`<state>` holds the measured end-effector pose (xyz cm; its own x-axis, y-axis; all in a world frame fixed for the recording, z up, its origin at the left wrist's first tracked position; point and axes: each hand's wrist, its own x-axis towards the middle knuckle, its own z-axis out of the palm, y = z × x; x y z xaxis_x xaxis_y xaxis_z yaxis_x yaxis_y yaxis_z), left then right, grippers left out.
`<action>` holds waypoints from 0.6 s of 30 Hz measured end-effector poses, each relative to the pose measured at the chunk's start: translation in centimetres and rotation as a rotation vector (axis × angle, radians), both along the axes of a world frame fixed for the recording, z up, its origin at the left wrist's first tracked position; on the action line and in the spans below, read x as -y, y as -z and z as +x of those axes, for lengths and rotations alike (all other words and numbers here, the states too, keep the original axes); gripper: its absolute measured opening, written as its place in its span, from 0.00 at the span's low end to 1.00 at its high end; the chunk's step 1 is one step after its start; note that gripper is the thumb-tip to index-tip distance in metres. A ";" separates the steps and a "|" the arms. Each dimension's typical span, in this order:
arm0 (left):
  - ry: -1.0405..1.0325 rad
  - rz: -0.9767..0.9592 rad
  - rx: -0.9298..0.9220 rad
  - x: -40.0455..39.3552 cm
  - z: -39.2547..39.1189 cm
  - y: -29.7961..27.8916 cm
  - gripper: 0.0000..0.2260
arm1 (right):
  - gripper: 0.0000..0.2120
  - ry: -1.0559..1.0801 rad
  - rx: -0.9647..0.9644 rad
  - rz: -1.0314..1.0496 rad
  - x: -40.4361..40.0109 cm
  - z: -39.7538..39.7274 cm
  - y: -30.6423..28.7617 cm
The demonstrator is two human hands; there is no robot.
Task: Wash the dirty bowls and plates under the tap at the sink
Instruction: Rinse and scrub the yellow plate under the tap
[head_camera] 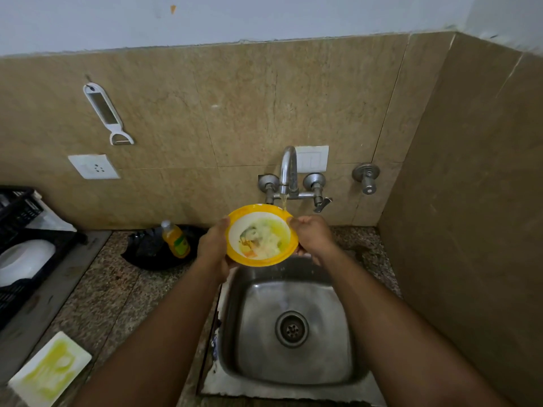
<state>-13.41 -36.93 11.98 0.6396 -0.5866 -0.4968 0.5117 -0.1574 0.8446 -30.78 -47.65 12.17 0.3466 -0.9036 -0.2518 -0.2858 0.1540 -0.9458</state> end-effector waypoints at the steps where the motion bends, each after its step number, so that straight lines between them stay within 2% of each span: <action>1: -0.045 0.028 0.063 0.2 -0.1 -0.4 0.19 | 0.17 -0.012 0.021 0.025 0.1 0.1 0.0; 3: -0.153 0.131 0.196 0.6 -0.1 -0.3 0.14 | 0.10 -0.064 0.100 0.121 -0.2 0.3 0.1; 6: -0.236 0.204 0.308 0.5 -0.5 0.2 0.18 | 0.10 -0.095 0.150 0.207 -1.0 0.4 0.4; 9: -0.220 0.271 0.378 0.6 -1.3 1.0 0.28 | 0.09 0.051 0.076 0.095 -1.6 0.8 0.9; 11: -0.254 0.297 0.433 0.6 -1.8 1.1 0.31 | 0.13 0.152 0.053 0.029 -1.6 1.3 1.0; 13: -0.290 0.317 0.461 0.5 -2.2 0.7 0.27 | 0.13 0.139 0.089 0.059 -1.7 1.7 0.7; 16: -0.355 0.282 0.447 0.3 -2.1 -0.3 0.23 | 0.09 -0.033 0.228 0.240 -2.6 1.6 0.0; 18: -0.351 0.296 0.491 0.4 -2.3 -0.5 0.23 | 0.09 -0.019 0.239 0.240 -3.0 1.7 0.3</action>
<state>-15.70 -37.30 12.49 0.9605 -0.1862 -0.2070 0.1420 -0.3120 0.9394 -29.10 -44.69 11.91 0.4376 -0.8212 -0.3662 -0.0653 0.3771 -0.9239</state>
